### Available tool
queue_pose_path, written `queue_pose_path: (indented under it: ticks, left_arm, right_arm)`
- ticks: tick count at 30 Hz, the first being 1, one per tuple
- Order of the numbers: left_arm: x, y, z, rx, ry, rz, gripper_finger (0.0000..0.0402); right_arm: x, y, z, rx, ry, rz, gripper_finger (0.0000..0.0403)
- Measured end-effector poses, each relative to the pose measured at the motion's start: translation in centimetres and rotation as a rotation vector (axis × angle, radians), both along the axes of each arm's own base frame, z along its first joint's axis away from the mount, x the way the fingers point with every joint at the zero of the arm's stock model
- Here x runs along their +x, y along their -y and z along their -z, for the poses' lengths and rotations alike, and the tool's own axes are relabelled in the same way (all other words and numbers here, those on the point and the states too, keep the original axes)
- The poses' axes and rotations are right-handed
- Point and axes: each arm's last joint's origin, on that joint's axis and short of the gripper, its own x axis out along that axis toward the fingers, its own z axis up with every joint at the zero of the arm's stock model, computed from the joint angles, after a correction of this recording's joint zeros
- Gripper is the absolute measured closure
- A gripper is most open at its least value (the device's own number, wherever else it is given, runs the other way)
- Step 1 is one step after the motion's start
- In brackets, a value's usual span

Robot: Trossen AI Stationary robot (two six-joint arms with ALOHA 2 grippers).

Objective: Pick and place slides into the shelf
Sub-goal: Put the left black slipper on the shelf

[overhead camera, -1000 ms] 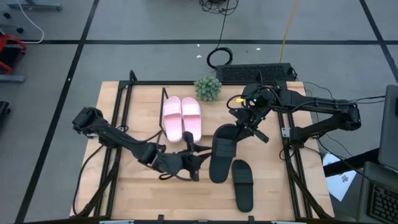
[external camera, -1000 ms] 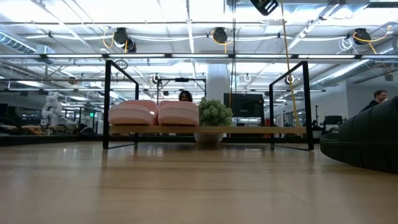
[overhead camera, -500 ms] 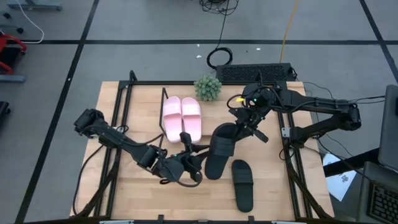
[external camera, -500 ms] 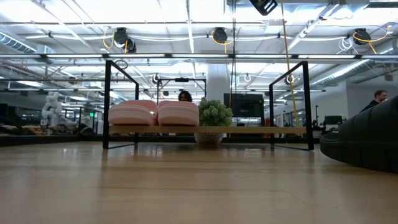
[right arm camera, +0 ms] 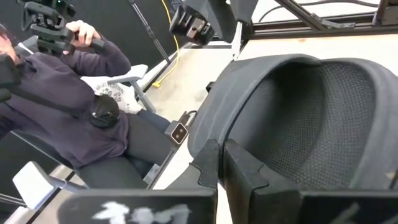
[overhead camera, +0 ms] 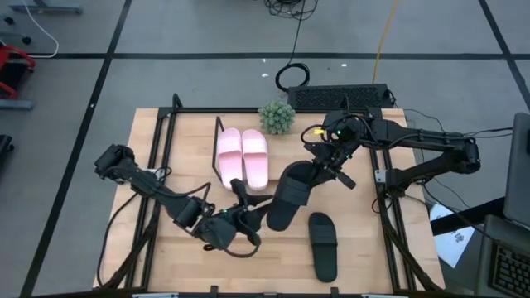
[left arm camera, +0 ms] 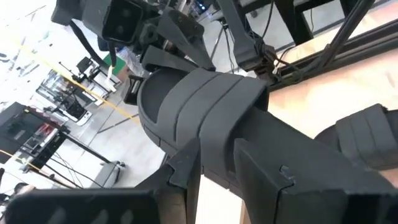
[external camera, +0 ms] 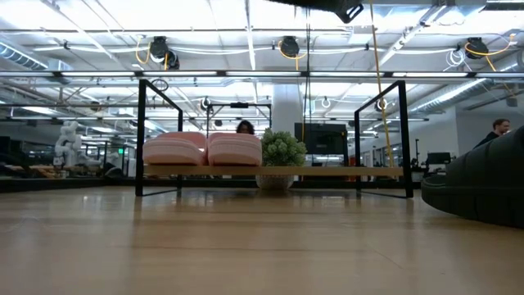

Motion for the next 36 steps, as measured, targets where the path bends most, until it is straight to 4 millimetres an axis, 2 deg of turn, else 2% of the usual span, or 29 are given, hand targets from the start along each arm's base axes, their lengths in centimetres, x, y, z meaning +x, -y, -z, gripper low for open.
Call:
queue_pose_path:
  ticks: [7, 22, 36]
  left_arm:
    - [-0.2, -0.5, 0.2, -0.046, -0.017, -0.003, 0.0300]
    - [0.8, -2.0, 0.4, -0.134, -0.035, 0.038, 0.0300]
    - [1.4, -3.1, 0.6, -0.089, -0.039, -0.016, 0.0300]
  right_arm:
    - [0.1, 0.0, -0.2, 0.010, 0.013, 0.004, 0.0403]
    - [0.2, 0.0, -0.3, 0.013, 0.025, 0.004, 0.0403]
    - [0.3, 0.0, -0.6, 0.011, 0.056, 0.000, 0.0403]
